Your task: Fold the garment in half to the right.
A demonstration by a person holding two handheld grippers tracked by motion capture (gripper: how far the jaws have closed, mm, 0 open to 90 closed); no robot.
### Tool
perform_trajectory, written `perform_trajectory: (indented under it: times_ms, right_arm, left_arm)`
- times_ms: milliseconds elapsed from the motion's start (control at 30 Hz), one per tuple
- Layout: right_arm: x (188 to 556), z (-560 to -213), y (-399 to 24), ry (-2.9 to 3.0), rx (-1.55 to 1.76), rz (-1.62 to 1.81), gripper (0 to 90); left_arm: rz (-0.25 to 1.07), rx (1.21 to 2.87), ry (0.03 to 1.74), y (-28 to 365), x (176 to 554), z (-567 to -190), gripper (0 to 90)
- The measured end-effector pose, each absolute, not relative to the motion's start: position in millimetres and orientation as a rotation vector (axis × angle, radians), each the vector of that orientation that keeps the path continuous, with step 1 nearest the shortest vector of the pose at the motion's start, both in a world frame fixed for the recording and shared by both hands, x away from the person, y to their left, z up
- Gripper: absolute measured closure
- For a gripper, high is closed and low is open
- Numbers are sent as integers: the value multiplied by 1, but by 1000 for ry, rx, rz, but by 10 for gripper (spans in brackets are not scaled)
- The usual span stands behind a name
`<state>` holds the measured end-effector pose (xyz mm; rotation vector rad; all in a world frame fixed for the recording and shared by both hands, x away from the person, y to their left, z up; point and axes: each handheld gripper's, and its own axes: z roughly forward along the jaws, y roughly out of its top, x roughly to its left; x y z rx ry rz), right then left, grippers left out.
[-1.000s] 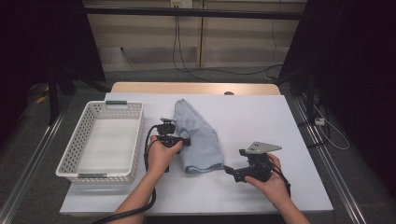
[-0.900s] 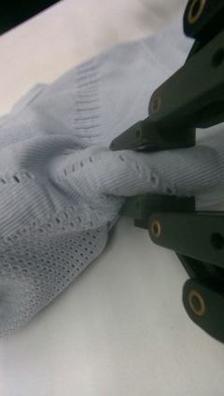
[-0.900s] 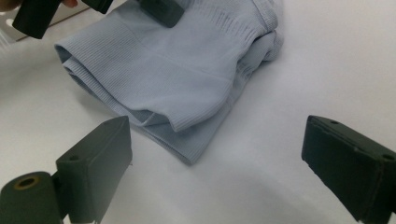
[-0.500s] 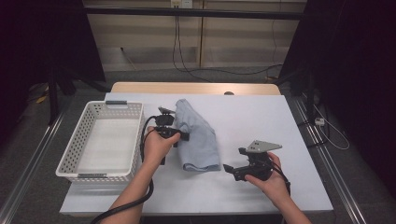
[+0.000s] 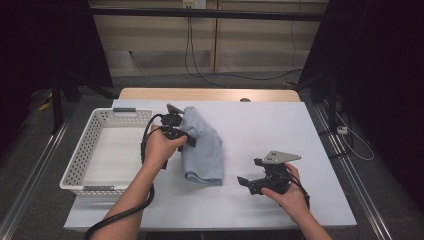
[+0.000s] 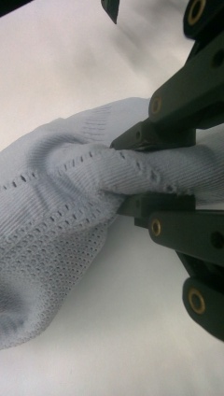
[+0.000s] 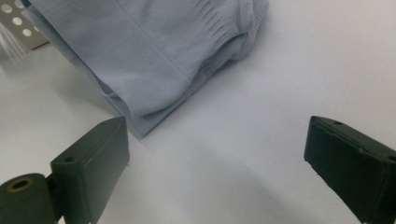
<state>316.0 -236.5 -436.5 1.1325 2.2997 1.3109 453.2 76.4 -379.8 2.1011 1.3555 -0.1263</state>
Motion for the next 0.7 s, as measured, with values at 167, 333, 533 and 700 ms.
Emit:
perform_trajectory:
  times_ms: [167,333,533,700]
  right_arm:
    - [315,-437,-237,2302,1135,1313,55]
    - [315,-436,-237,2300,1133,1318,51]
    - [314,-435,-238,2297,1129,1329,38]
    - [314,-434,-239,2285,1134,1333,33]
  left_arm:
    - [-122,2136,1348,79,455,-370,741]
    - [-112,2166,1347,80,456,-363,741]
    - [-105,2214,1335,78,460,-355,741]
    - [-126,2251,1314,76,463,-347,740]
